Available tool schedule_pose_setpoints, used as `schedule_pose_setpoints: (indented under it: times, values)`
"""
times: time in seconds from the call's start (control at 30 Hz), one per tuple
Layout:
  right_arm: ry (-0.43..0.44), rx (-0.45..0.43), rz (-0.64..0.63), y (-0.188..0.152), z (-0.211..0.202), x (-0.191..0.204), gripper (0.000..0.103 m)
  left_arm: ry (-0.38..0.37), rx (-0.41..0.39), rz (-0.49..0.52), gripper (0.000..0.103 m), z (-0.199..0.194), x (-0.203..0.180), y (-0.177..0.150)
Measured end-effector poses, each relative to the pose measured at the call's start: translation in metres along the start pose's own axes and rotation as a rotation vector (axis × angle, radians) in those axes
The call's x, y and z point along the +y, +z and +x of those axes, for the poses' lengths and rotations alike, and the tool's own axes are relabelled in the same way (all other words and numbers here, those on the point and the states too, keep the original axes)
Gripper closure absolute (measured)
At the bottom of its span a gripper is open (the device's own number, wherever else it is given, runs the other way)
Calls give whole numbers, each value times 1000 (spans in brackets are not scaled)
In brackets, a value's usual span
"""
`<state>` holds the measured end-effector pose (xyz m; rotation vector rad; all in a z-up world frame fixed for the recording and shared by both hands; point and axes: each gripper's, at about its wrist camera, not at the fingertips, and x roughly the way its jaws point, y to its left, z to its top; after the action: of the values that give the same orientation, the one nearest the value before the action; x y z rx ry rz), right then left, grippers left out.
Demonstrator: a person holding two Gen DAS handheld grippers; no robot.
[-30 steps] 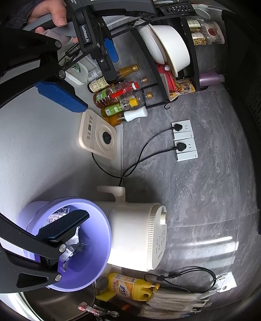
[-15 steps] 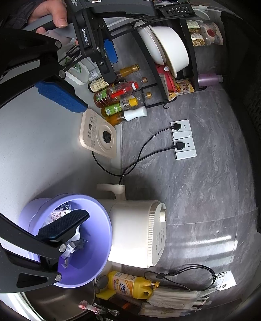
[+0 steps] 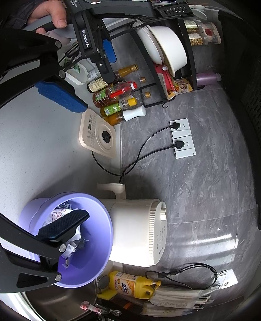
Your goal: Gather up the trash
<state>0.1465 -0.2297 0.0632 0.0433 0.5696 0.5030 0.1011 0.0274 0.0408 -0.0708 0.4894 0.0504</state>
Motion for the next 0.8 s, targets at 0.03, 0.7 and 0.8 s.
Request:
schedule_pose_setpoints:
  times: [0.03, 0.7, 0.8]
  values:
    - [0, 0, 0, 0, 1, 0, 8, 1, 0, 1, 6, 0, 0, 0]
    - [-5, 0, -1, 3, 4, 3, 8, 2, 1, -4, 6, -2, 2, -2]
    - [-3, 0, 0, 3, 3, 2, 8, 4, 2, -6, 6, -2, 4, -2]
